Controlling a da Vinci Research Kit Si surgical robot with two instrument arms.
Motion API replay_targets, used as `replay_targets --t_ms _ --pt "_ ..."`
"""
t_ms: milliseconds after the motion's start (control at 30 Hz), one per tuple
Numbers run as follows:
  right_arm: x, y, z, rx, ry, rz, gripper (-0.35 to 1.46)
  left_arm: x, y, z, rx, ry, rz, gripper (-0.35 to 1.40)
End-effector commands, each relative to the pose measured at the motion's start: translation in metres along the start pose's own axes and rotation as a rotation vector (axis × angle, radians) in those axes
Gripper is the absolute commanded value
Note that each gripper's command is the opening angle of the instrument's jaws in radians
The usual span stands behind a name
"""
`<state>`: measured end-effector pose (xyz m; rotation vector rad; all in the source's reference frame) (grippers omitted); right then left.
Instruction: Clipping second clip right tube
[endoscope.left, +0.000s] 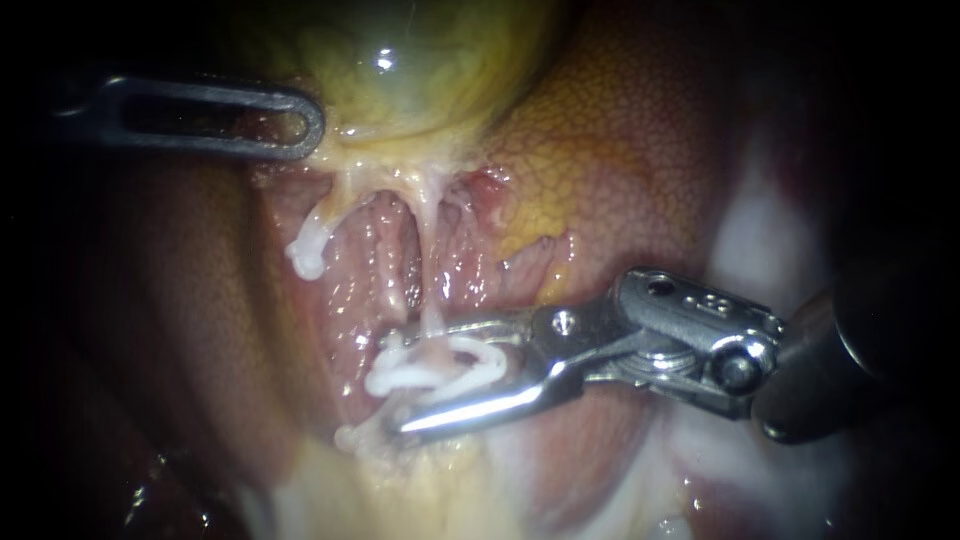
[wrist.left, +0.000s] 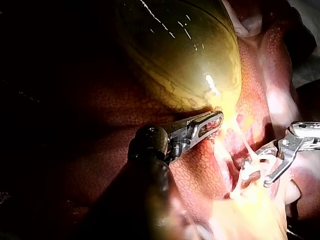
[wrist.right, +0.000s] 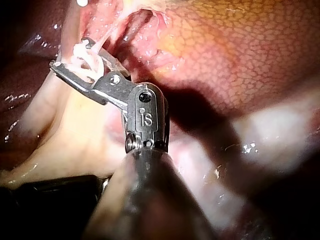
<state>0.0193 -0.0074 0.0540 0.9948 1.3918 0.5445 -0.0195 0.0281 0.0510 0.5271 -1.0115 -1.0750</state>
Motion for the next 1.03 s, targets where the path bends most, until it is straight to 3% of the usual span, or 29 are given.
replay_targets --t_ms 33,267,433,1033 --pt "0.0000 0.0000 -0.0001 -0.001 0.000 0.012 0.25 0.0000 0.0000 0.0000 0.000 0.000 0.000 -0.35" --pt "0.0000 0.0004 -0.0003 -0.002 0.001 0.048 -0.04 0.0000 0.0000 0.0001 -0.001 0.000 0.000 -0.35" --pt "-0.0001 0.0007 -0.0005 -0.001 0.000 0.053 -0.35 0.0001 0.0000 0.0001 -0.004 -0.002 0.000 -0.35" --pt "-0.0006 0.0013 -0.0007 -0.003 0.004 0.067 -0.35 0.0002 0.0000 0.0002 -0.004 -0.003 0.001 -0.35"
